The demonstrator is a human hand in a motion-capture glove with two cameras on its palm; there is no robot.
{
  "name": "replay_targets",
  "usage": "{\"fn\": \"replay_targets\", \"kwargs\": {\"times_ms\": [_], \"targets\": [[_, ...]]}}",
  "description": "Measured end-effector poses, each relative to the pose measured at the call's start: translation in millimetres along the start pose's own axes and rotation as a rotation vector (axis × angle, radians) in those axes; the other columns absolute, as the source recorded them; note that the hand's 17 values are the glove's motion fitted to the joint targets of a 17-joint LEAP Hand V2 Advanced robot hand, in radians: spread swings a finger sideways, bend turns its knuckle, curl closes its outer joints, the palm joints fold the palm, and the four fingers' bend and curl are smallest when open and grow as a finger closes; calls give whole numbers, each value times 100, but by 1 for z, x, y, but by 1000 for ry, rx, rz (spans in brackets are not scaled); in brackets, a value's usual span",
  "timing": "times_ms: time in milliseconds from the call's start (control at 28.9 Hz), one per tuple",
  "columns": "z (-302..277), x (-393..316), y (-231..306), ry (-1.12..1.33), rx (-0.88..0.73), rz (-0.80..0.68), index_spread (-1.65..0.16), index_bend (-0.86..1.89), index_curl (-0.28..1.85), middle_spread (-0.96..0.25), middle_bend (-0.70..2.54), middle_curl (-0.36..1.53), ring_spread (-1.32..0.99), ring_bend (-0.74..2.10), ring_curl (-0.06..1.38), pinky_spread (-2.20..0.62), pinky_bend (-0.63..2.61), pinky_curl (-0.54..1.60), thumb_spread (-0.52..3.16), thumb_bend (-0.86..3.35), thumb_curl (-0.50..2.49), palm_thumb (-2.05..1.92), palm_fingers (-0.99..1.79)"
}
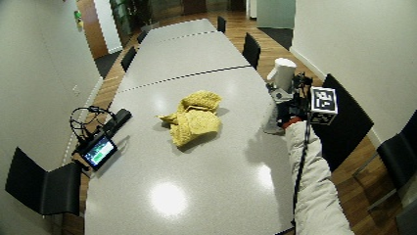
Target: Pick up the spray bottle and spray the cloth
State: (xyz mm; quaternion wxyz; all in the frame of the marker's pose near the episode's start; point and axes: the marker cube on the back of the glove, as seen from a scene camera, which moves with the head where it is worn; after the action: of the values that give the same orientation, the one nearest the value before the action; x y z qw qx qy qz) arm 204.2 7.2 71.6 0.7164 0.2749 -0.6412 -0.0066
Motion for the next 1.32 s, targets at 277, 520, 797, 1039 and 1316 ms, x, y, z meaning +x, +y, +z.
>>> {"fn": "replay_targets", "kwargs": {"times_ms": [277, 520, 797, 1039, 1316], "targets": [[-46, -7, -14, 88, 69, -32, -27, 13, 34, -15, 41, 49, -15, 61, 46, -25, 43, 41, 43, -2, 61, 120, 110], [-16, -77, -49, 309, -31, -140, -27, 13, 34, -15, 39, 50, -15, 59, 47, -26, 43, 42, 40, -2, 63, 120, 110], [4, -68, -55, 1050, -269, -282, -27, 13, 35, -15, 38, 52, -16, 58, 47, -26, 41, 43, 38, -2, 65, 120, 111], [20, -53, -43, 1349, -399, -356, -27, 14, 36, -15, 37, 53, -16, 56, 48, -26, 41, 43, 37, -3, 66, 119, 112], [41, -58, -41, 1437, -445, -409, -27, 15, 37, -15, 37, 54, -17, 55, 48, -27, 42, 43, 35, -3, 67, 117, 115]]}}
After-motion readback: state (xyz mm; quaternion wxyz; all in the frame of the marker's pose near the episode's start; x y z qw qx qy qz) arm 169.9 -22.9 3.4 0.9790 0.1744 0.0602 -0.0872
